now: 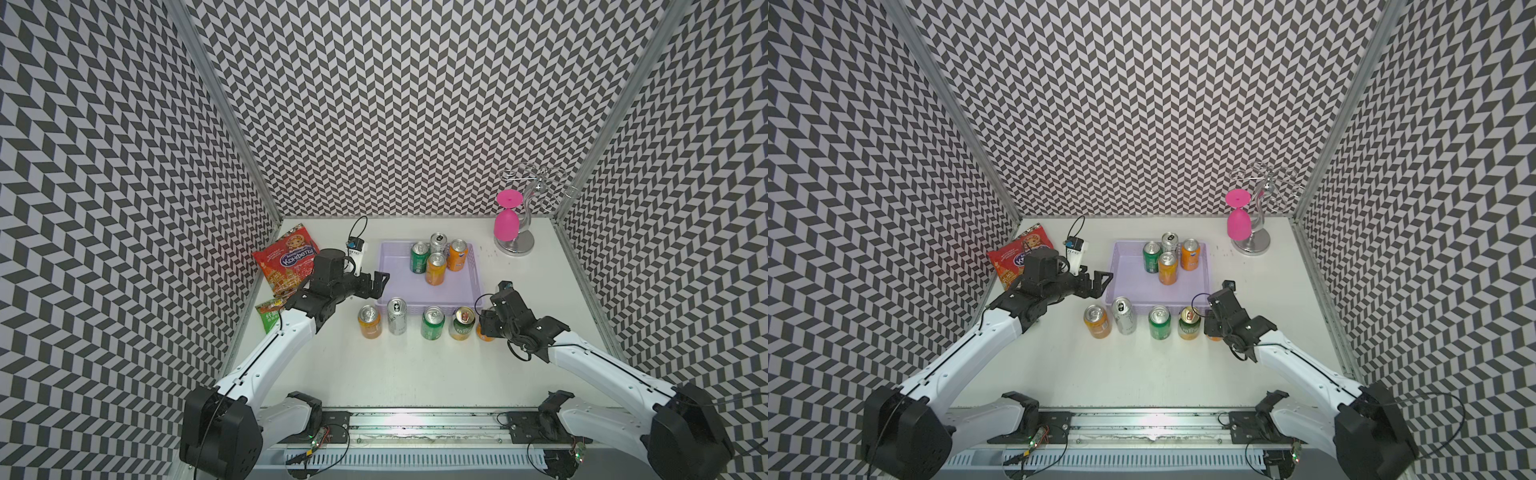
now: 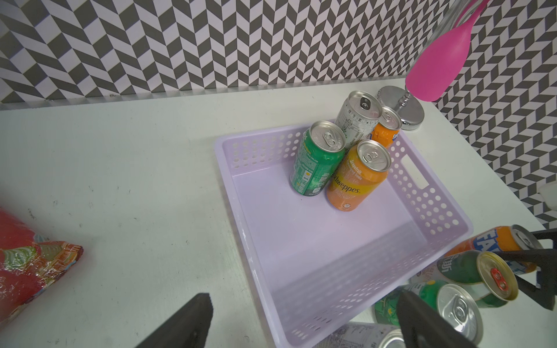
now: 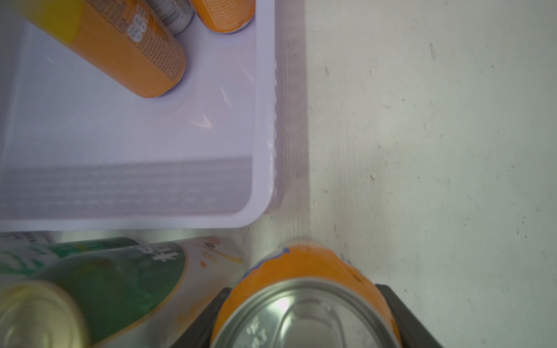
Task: Take out the drinks from the basket
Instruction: Place the drink at the center of the board.
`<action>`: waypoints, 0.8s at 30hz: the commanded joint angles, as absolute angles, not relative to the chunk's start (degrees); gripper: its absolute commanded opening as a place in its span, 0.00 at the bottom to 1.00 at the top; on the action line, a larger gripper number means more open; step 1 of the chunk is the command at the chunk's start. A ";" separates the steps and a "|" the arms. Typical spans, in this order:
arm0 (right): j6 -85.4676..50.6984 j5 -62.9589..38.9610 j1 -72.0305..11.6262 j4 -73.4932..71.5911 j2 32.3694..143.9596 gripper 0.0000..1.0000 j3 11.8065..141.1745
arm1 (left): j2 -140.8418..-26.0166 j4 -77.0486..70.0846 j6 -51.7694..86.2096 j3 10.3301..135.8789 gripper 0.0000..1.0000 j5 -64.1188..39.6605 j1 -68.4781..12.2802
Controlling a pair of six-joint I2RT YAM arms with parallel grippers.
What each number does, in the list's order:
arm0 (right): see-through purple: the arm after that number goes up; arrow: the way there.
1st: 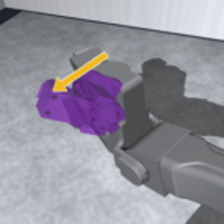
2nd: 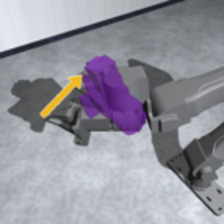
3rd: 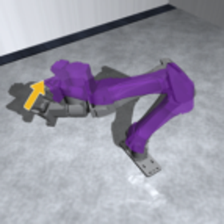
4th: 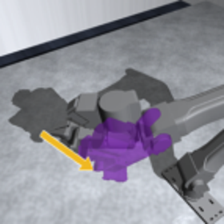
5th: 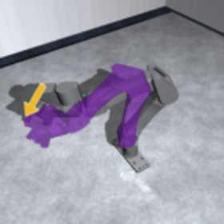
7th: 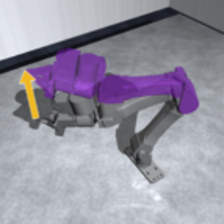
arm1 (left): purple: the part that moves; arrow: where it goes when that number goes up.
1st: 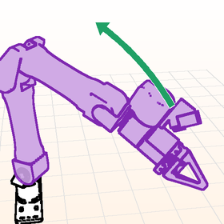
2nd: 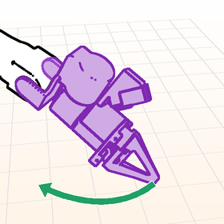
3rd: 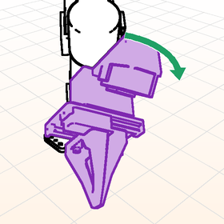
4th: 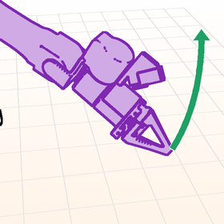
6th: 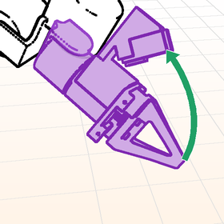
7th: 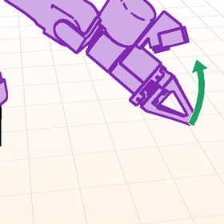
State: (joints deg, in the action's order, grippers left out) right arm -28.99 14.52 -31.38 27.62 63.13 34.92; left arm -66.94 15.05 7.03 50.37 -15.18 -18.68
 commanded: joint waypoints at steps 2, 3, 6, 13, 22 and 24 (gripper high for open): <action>-29.04 17.05 -31.81 22.24 63.36 0.60 34.99 | -66.88 13.98 7.02 49.86 0.99 -16.19 -18.11; -28.94 17.11 -31.82 22.03 63.32 0.61 34.90 | -67.00 13.97 6.95 49.85 0.99 -16.18 -18.11; -28.65 16.84 -31.82 22.06 63.51 0.68 34.92 | -67.08 13.97 6.94 49.87 0.99 -16.26 -17.94; -26.98 15.41 -31.82 22.43 63.41 0.79 36.17 | -67.24 14.04 6.95 49.92 0.99 -16.37 -17.75; -25.54 15.86 -31.75 24.22 62.45 0.85 38.14 | -67.06 13.80 6.98 49.83 0.99 -16.26 -17.65; -25.02 16.33 -31.79 24.96 61.74 0.87 38.98 | -67.14 13.78 6.87 49.76 0.99 -16.20 -17.62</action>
